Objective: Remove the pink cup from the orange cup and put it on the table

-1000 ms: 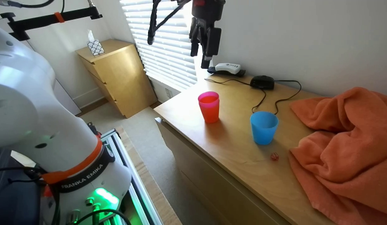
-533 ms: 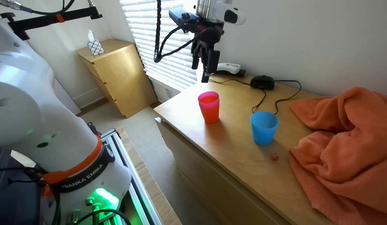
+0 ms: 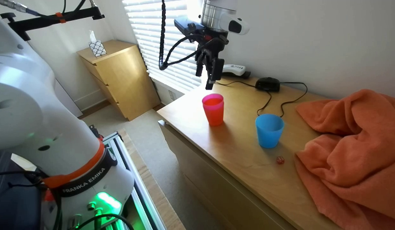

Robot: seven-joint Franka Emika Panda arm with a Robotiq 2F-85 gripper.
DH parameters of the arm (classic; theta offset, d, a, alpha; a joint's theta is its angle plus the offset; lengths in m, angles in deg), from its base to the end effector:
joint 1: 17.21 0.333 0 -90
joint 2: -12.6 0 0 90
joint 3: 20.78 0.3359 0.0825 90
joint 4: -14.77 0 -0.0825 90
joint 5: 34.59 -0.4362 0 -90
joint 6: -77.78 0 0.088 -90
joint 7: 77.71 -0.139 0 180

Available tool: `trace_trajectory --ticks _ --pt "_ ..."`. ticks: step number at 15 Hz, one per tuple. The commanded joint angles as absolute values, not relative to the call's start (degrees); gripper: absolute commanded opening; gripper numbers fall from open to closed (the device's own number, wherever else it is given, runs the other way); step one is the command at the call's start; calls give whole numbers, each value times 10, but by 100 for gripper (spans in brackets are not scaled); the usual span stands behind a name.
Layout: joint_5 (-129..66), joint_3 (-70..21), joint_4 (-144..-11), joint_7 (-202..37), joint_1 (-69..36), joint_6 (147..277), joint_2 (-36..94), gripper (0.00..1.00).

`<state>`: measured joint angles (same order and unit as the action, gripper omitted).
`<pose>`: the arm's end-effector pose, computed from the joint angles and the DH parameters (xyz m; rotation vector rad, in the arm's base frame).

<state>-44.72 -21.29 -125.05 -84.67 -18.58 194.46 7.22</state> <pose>0.4624 -0.0002 0.2704 -2.9486 0.3830 0.4732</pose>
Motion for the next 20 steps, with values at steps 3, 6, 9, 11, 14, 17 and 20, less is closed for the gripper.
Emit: trace_trajectory --ticks 3,6,9,11,14,17,20 --pt "-476 -210 -1247 -825 -176 1960 102 100" --pt "-476 -207 -1244 -822 -174 1964 119 100" --pt "-473 -206 -1242 -822 -174 1974 133 100" --pt "-470 -206 -1240 -823 -174 1975 140 97" --pt "-468 -207 -1235 -825 -175 1977 149 80" --pt "-468 -207 -1231 -823 -175 1976 157 75" --pt "-465 -207 -1228 -824 -175 1977 163 93"
